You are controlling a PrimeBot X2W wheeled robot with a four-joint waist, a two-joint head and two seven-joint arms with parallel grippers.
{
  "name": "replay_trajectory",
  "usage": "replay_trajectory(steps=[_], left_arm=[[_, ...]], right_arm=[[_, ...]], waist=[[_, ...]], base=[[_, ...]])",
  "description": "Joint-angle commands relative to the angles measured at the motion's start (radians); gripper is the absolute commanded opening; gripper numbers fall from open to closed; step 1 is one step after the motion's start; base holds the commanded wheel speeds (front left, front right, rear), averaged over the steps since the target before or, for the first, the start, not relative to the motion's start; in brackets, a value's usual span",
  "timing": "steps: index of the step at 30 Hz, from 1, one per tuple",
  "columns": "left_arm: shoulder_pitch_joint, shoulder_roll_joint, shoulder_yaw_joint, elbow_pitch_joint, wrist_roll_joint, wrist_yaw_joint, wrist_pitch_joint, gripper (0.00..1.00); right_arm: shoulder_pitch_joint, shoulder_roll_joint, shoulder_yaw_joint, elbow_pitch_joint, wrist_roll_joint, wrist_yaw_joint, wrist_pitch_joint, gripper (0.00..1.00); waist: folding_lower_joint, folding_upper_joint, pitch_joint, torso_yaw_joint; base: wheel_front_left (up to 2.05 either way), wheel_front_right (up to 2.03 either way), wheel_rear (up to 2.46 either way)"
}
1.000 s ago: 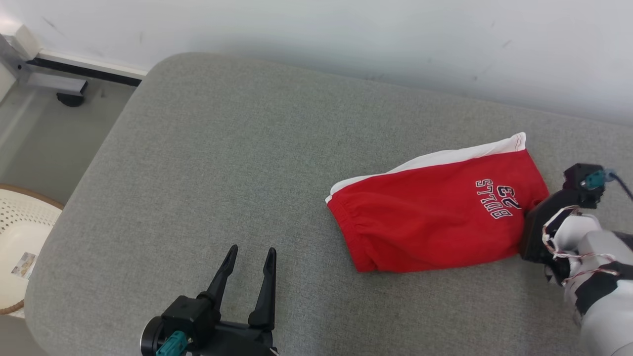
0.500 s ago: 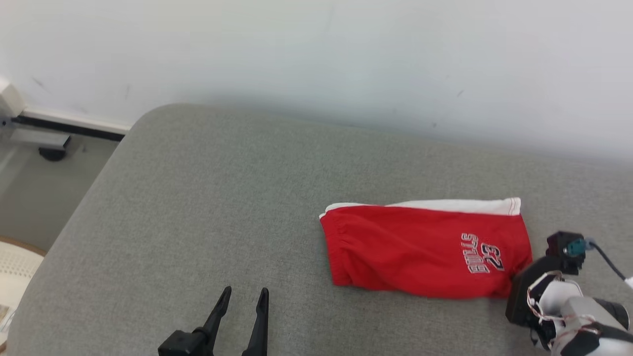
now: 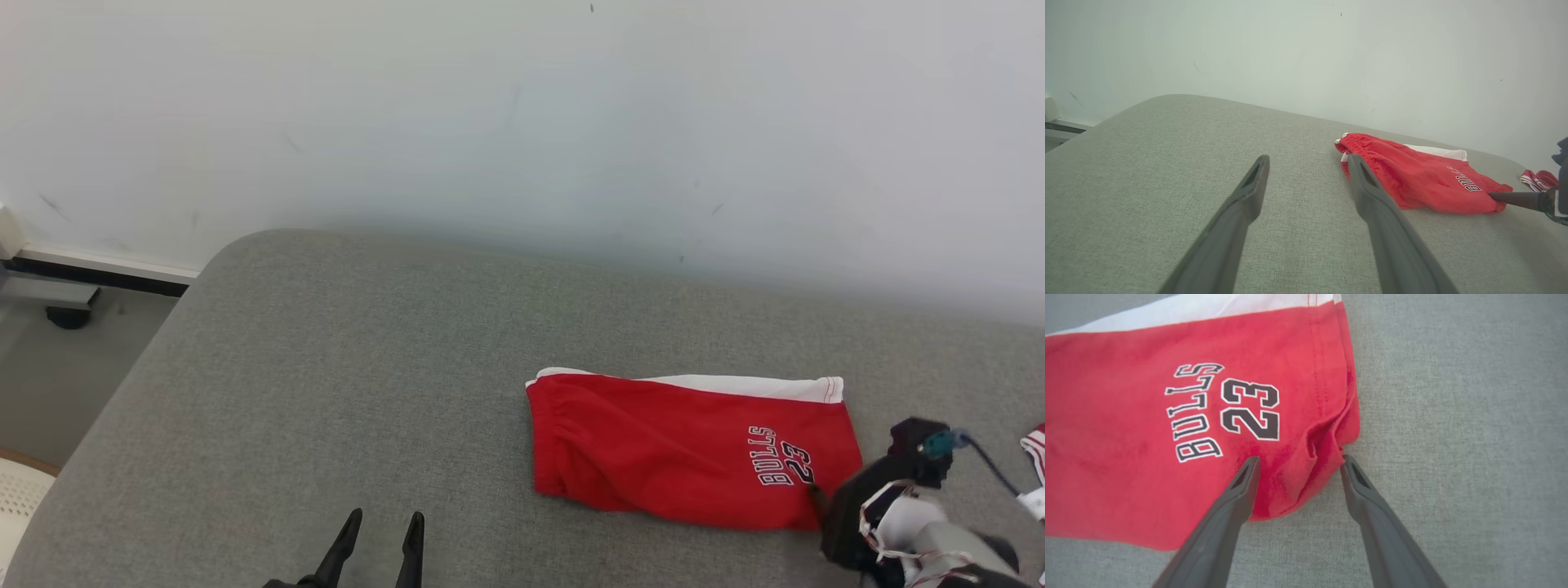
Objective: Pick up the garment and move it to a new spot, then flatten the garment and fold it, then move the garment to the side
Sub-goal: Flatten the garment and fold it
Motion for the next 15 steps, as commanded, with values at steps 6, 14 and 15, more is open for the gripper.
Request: replay_trajectory(steps=[6, 14, 15], left_arm=[[0.028, 0.02, 0.007, -0.017, -0.006, 0.002, 0.003, 1.0], [0.004, 0.017, -0.013, -0.025, -0.003, -0.007, 0.023, 1.0], [-0.002, 0.016, -0.015, -0.026, -0.001, -0.007, 0.027, 1.0]], right_arm=[[-0.041, -0.089, -0.017, -0.083, 0.001, -0.002, 0.106, 1.0], [-0.1, -0.147, -0.092, -0.053, -0.059, -0.002, 0.226, 1.0], [-0.108, -0.15, -0.103, -0.042, -0.074, -0.002, 0.236, 1.0]], waist=[[0.0001, 0.0, -0.001, 0.024], [0.0001, 0.0, 0.063, 0.09], [0.0001, 0.0, 0.076, 0.1]], base=[[0.0, 0.0, 0.0], [0.0, 0.0, 0.0], [0.0, 0.0, 0.0]])
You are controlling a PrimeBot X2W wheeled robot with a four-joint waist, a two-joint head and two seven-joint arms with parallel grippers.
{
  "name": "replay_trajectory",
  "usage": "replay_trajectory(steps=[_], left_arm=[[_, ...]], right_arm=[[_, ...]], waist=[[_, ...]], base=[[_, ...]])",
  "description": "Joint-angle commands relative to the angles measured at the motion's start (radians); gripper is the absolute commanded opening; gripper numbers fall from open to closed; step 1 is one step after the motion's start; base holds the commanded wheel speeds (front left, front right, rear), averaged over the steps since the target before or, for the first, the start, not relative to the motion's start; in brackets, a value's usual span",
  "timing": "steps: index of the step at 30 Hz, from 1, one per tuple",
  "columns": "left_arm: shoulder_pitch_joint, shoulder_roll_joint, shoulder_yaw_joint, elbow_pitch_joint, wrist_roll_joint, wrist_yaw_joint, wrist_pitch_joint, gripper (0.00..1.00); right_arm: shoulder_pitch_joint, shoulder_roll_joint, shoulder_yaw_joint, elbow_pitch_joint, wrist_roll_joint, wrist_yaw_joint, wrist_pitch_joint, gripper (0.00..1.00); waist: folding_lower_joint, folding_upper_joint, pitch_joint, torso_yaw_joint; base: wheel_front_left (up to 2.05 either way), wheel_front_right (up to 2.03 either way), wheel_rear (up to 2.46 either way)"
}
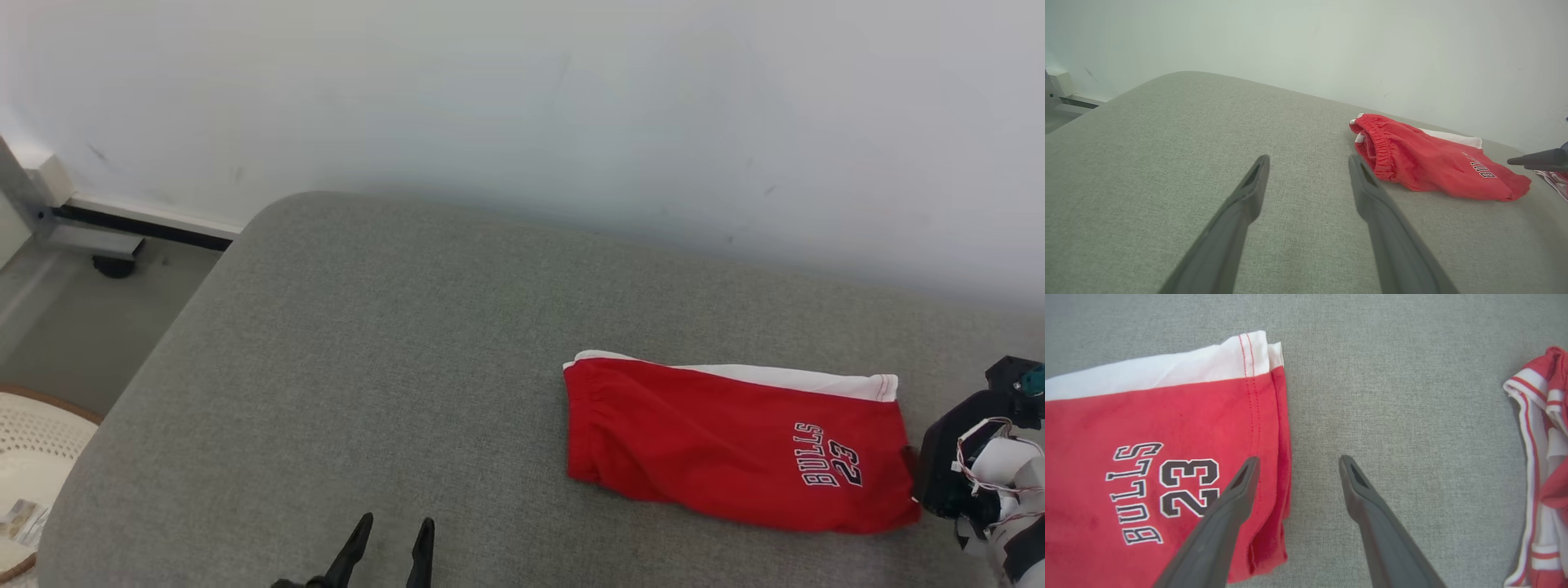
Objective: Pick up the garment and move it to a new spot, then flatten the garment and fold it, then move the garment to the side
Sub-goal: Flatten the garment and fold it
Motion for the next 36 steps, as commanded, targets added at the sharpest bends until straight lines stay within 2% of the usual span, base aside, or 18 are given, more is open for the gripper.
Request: replay_trajectory(steps=[1, 7, 14, 15, 16, 17, 18, 25, 29, 33, 36], left_arm=[[-0.023, -0.002, -0.001, -0.004, 0.009, 0.002, 0.003, 1.0], [-0.056, -0.016, -0.004, 0.005, 0.008, -0.006, 0.001, 1.0], [-0.062, -0.014, 0.004, 0.015, 0.002, -0.001, -0.006, 1.0], [-0.064, -0.013, 0.005, 0.016, 0.002, 0.0, -0.006, 1.0], [-0.066, -0.013, 0.006, 0.016, 0.001, 0.001, -0.006, 1.0], [-0.068, -0.013, 0.006, 0.018, 0.0, 0.003, -0.006, 1.0], [-0.069, -0.014, 0.004, 0.019, 0.0, 0.003, -0.005, 1.0], [-0.07, -0.012, -0.005, 0.028, -0.006, 0.001, 0.006, 1.0], [-0.062, -0.005, -0.005, 0.028, -0.009, 0.005, 0.012, 1.0], [-0.052, 0.004, 0.0, 0.025, -0.013, 0.008, 0.013, 1.0], [-0.04, 0.008, 0.005, 0.023, -0.019, 0.014, 0.011, 1.0]], right_arm=[[-0.021, -0.012, -0.019, 0.021, -0.033, -0.002, 0.017, 1.0], [-0.048, 0.001, -0.082, 0.061, -0.097, -0.002, 0.047, 1.0], [-0.038, 0.025, -0.129, 0.09, -0.144, -0.002, 0.092, 1.0], [-0.035, 0.027, -0.136, 0.092, -0.152, -0.002, 0.094, 0.64], [-0.035, 0.03, -0.143, 0.094, -0.157, -0.002, 0.098, 0.47], [-0.036, 0.03, -0.15, 0.095, -0.164, -0.002, 0.099, 0.13], [-0.036, 0.03, -0.156, 0.095, -0.171, -0.002, 0.095, 0.0], [-0.029, 0.001, -0.202, 0.082, -0.224, -0.002, 0.047, 0.0], [-0.021, -0.039, -0.222, 0.053, -0.282, -0.002, 0.014, 0.0], [-0.033, -0.019, -0.246, 0.019, -0.316, -0.002, 0.012, 0.0], [-0.059, 0.041, -0.241, -0.009, -0.292, -0.002, 0.028, 0.0]], waist=[[-0.0001, 0.0, 0.052, 0.046], [-0.0001, 0.0, 0.111, 0.091], [-0.0001, 0.0, 0.12, 0.096], [-0.0001, 0.0, 0.119, 0.095], [-0.0001, 0.0, 0.117, 0.093], [-0.0001, 0.0, 0.115, 0.09], [-0.0001, 0.0, 0.113, 0.087], [-0.0001, 0.0, 0.08, 0.069], [-0.0001, 0.0, 0.054, 0.063], [-0.0001, 0.0, 0.029, 0.058], [-0.0001, 0.0, 0.012, 0.055]], base=[[0.0, 0.0, 0.0], [0.0, 0.0, 0.0], [0.0, 0.0, 0.0], [0.0, 0.0, 0.0], [0.0, 0.0, 0.0], [0.0, 0.0, 0.0], [0.0, 0.0, 0.0], [0.0, 0.0, 0.0], [0.0, 0.0, 0.0], [0.0, 0.0, 0.0], [0.0, 0.0, 0.0]])
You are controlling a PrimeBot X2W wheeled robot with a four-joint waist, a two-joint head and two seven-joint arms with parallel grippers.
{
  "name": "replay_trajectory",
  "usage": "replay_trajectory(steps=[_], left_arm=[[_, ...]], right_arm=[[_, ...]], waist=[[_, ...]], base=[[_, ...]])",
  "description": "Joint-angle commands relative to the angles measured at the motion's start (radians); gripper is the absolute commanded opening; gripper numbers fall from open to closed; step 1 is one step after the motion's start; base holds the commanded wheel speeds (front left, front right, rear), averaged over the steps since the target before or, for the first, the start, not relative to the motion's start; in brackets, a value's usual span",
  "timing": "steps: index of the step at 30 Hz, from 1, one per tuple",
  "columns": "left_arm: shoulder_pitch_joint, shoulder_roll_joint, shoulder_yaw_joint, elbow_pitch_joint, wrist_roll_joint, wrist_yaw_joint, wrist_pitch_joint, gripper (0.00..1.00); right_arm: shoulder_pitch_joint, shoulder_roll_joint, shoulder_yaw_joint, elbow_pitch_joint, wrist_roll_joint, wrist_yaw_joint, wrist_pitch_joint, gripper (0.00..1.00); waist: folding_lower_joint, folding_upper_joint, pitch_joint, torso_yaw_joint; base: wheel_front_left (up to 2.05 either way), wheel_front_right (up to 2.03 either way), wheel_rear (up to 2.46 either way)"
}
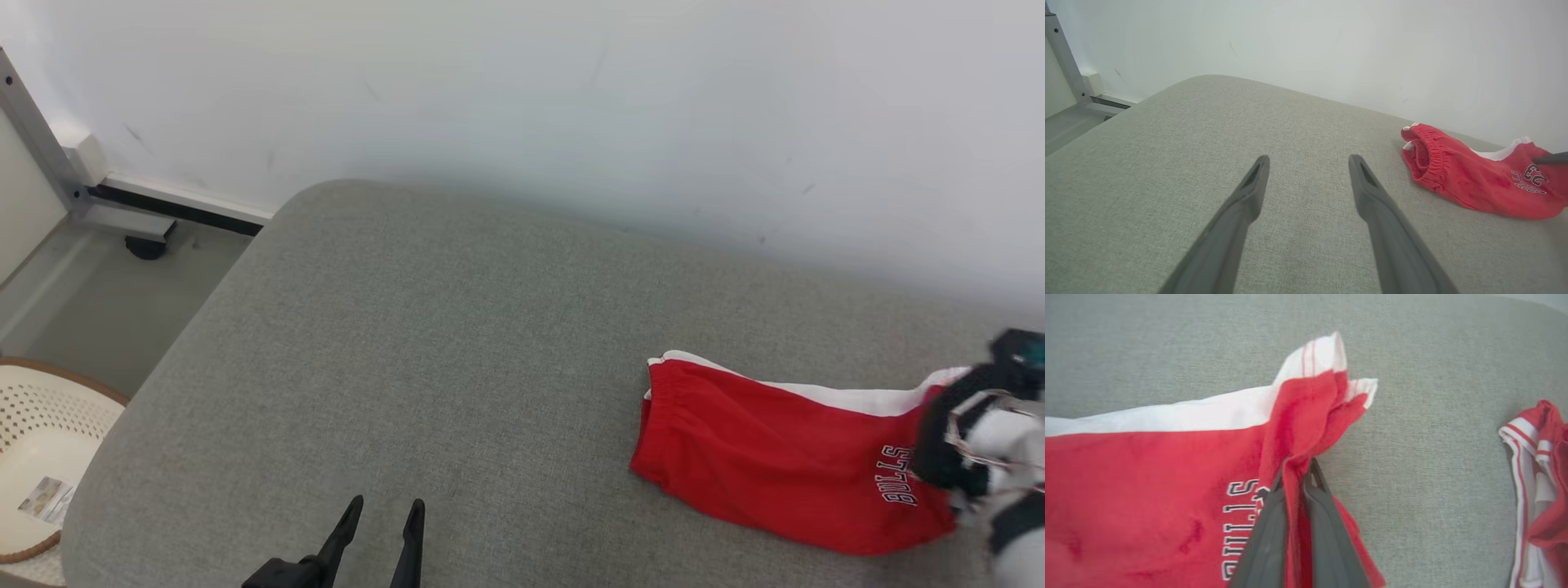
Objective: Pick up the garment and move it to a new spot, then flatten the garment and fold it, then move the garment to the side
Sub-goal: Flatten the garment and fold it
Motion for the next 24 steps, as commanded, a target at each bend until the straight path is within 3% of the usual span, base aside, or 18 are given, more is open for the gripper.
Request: replay_trajectory(steps=[1, 9, 16, 24], left_arm=[[0.018, 0.006, 0.005, -0.001, -0.007, 0.006, -0.003, 1.0], [0.017, 0.007, 0.002, 0.006, -0.017, -0.001, -0.006, 1.0], [0.005, 0.002, -0.004, 0.016, -0.022, -0.007, -0.008, 1.0], [-0.002, 0.002, -0.007, 0.027, -0.025, -0.016, -0.014, 1.0]], right_arm=[[-0.019, 0.042, 0.009, -0.015, 0.029, -0.002, 0.011, 0.0], [-0.015, 0.189, 0.17, -0.142, 0.171, -0.002, 0.097, 0.0], [0.054, 0.232, 0.284, -0.244, 0.294, -0.002, 0.164, 0.0], [0.098, 0.236, 0.302, -0.281, 0.331, -0.002, 0.162, 0.0]], waist=[[0.0, -0.0001, -0.018, -0.006], [0.0, -0.0001, -0.042, 0.015], [0.0, -0.0001, -0.034, 0.075], [0.0, -0.0001, -0.03, 0.122]], base=[[0.0, 0.0, 0.0], [0.0, 0.0, 0.0], [0.0, 0.0, 0.0], [0.0, 0.0, 0.0]])
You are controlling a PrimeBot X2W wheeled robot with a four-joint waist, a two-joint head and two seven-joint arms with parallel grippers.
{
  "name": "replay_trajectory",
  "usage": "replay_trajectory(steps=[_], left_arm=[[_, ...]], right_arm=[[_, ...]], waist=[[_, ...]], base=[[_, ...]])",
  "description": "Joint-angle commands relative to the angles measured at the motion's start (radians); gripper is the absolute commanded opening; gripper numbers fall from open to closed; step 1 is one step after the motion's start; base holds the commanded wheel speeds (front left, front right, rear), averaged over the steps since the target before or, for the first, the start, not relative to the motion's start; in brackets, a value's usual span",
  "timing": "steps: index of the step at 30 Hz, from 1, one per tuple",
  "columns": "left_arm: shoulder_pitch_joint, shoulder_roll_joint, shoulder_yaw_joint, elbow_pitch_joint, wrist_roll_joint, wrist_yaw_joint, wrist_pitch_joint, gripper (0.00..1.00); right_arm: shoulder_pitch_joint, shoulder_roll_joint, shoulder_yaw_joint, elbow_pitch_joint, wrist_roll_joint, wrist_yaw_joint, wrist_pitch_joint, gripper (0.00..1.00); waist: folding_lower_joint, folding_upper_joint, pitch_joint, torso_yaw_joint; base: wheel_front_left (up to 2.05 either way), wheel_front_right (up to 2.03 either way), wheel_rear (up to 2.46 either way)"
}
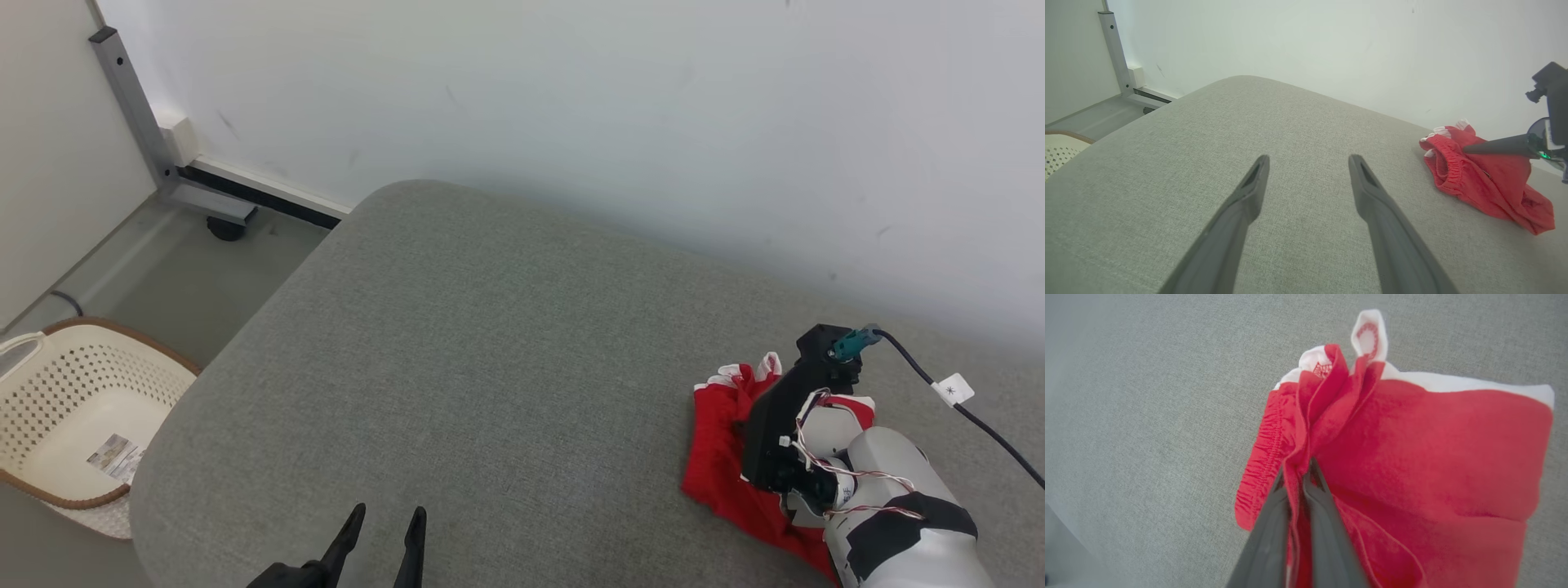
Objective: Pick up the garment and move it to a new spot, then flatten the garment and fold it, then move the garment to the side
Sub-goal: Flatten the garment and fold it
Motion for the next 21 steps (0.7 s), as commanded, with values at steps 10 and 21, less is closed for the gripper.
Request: replay_trajectory(steps=[10, 21], left_arm=[[0.004, 0.0, -0.001, 0.008, -0.015, 0.002, -0.012, 1.0], [0.03, 0.017, 0.002, -0.005, -0.021, 0.018, -0.008, 1.0]], right_arm=[[-0.01, 0.022, -0.055, 0.027, -0.014, -0.002, -0.074, 1.0], [-0.002, -0.02, -0.078, -0.094, 0.047, -0.002, -0.174, 1.0]], waist=[[0.0, 0.0, -0.005, 0.015], [0.0, 0.0, -0.056, -0.034]], base=[[0.0, 0.0, 0.0], [0.0, 0.0, 0.0]])
